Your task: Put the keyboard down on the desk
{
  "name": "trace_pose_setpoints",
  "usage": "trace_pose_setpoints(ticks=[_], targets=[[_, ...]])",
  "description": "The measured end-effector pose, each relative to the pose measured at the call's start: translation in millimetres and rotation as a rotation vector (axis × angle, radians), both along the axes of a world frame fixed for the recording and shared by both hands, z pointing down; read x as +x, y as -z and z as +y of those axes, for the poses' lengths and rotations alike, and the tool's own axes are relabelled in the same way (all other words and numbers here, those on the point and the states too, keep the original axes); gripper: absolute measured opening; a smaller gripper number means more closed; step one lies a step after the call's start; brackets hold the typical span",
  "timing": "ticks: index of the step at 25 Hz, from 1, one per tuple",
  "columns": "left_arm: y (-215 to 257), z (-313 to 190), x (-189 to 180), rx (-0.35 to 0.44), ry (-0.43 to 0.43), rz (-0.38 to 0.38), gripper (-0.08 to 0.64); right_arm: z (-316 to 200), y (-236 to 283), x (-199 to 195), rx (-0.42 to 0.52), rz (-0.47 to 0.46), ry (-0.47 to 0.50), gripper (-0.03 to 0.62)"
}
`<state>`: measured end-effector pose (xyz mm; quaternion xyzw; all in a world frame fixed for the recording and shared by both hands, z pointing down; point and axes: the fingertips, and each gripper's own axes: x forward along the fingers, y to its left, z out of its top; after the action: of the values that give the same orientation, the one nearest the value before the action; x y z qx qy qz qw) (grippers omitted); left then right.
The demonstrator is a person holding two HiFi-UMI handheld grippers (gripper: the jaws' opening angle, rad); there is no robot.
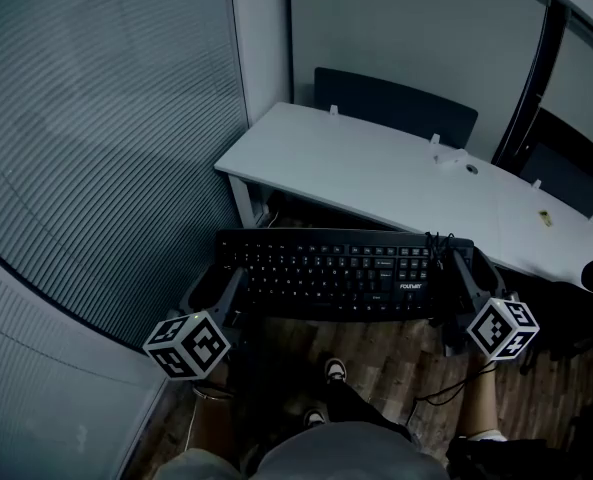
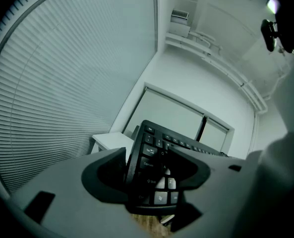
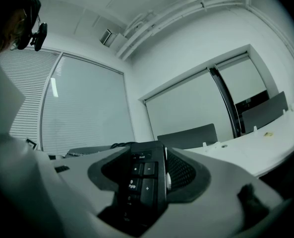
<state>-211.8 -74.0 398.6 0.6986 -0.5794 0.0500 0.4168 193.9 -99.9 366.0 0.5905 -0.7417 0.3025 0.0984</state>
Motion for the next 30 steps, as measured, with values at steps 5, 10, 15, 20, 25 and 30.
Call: trace_pose_setpoints(ticks=[5,10,15,20,25,30], targets=[[2.9,-0.3,1.5,0.008,-0.004,-0.007,0.268,-0.3,-0.4,1.3,0.008,-0.008,-0.002,0.238],[-2.2,1.4,0.9,0.01,-0.017,-0.007,0.268,2.3,-4.9,0.0,0.011,-0.006,-0.002,0.238],[-4.1,-0.3,1.7,0.014,-0.02,0.006,0.268,-0.8,-1.9,0.7,0.022,0.002,0.001,0.238],[-7.0,1.7,2.6,0.01,-0.01,0.005,0.268,-1.5,-3.1,0.9,0.015,0.004,0.008,0.238],[1.2,1.8,0.8,0.043,-0.003,-0.023,0.268,-2.6,-6.7,0.5,0.047,-0.028,0.014,0.238],[-1.3,2.3,0.8,0.057,-0.002,0.001,0.268,-2.7,4.0,-1.2,0.064,0.003,0.016,0.238]])
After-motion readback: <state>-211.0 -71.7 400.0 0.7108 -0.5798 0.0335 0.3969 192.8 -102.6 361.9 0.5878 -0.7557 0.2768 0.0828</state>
